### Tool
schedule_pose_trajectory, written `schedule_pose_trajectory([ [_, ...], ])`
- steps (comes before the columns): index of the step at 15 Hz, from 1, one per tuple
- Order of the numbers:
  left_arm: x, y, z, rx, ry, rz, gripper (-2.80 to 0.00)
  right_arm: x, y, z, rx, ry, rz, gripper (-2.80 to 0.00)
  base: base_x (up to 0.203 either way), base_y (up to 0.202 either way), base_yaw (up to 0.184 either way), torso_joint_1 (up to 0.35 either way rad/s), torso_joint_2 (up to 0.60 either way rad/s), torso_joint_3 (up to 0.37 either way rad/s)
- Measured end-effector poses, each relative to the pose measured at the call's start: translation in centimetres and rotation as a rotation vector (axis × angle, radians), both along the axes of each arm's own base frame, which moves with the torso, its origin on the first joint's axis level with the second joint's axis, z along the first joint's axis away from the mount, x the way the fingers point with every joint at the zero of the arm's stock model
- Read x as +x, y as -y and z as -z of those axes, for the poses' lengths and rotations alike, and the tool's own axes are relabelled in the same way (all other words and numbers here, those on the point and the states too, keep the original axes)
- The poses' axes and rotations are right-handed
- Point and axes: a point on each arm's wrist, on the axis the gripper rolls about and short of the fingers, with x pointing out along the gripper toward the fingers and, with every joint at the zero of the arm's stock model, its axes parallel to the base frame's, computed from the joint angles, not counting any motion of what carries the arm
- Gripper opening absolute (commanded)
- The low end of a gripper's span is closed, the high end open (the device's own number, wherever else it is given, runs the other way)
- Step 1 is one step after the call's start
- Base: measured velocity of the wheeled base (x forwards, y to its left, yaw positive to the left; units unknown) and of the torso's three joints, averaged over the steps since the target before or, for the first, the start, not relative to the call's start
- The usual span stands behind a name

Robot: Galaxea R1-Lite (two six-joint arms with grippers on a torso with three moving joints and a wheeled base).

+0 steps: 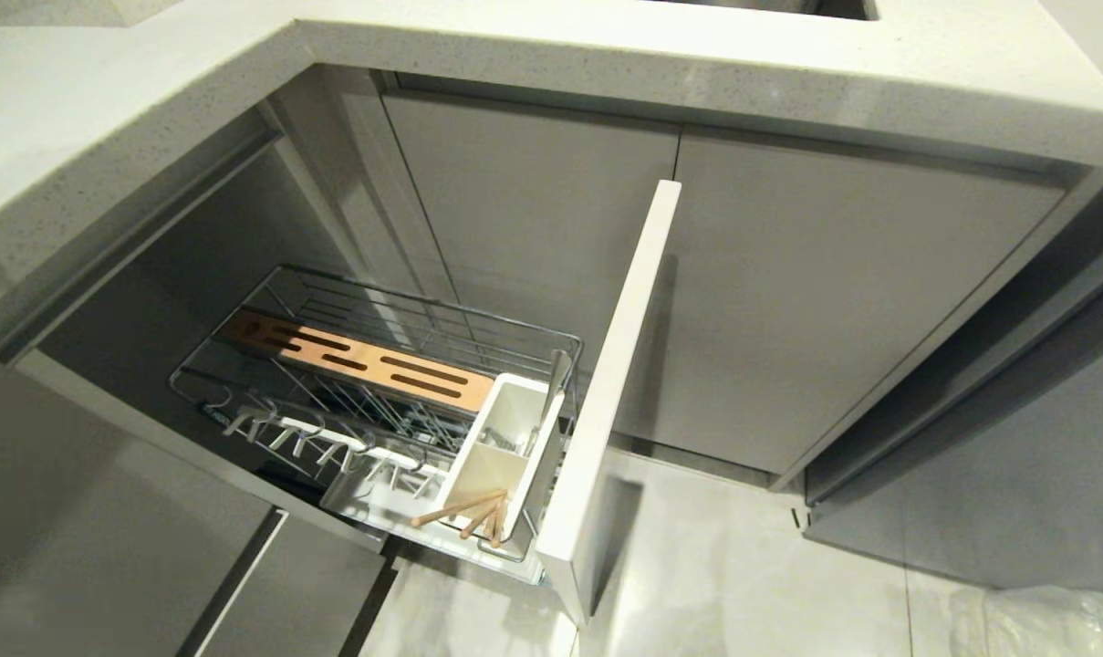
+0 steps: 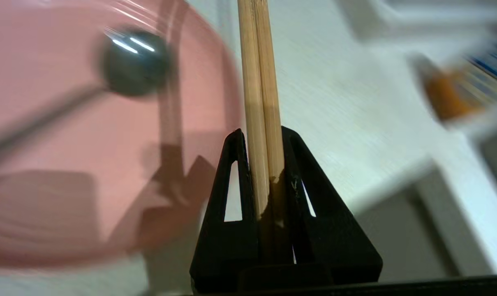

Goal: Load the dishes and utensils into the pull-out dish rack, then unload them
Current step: Pick up the chopsticks and place it in the cupboard

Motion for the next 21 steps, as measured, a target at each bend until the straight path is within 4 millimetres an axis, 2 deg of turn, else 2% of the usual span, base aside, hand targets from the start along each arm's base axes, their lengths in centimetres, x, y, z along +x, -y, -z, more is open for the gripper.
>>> schedule_pose_trajectory([
  [5,-2.7,3.8,-0.6,-0.016,0.048,0.47,-2.8,0.0,0.0,0.0,0.0,0.0,0.0,-2.8,0.0,0.0,0.0,0.0,0.0,0.0],
  [8,-3.8,5.4,-0.1,-0.02,0.03,0.689,-2.8,0.0,0.0,0.0,0.0,0.0,0.0,-2.8,0.0,0.0,0.0,0.0,0.0,0.0],
  [11,-4.1,7.3,2.1,0.002,-0.063,0.853,-2.8,0.0,0.0,0.0,0.0,0.0,0.0,-2.8,0.0,0.0,0.0,0.0,0.0,0.0],
  [15,-4.4,9.7,6.1,0.05,-0.262,0.997,-2.8,0.0,0.0,0.0,0.0,0.0,0.0,-2.8,0.0,0.0,0.0,0.0,0.0,0.0],
  [18,-4.8,10.6,8.7,0.038,-0.45,1.054,-2.8,0.0,0.0,0.0,0.0,0.0,0.0,-2.8,0.0,0.0,0.0,0.0,0.0,0.0],
  [21,-5.2,10.8,10.1,-0.003,-0.618,1.148,-2.8,0.0,0.0,0.0,0.0,0.0,0.0,-2.8,0.0,0.0,0.0,0.0,0.0,0.0],
])
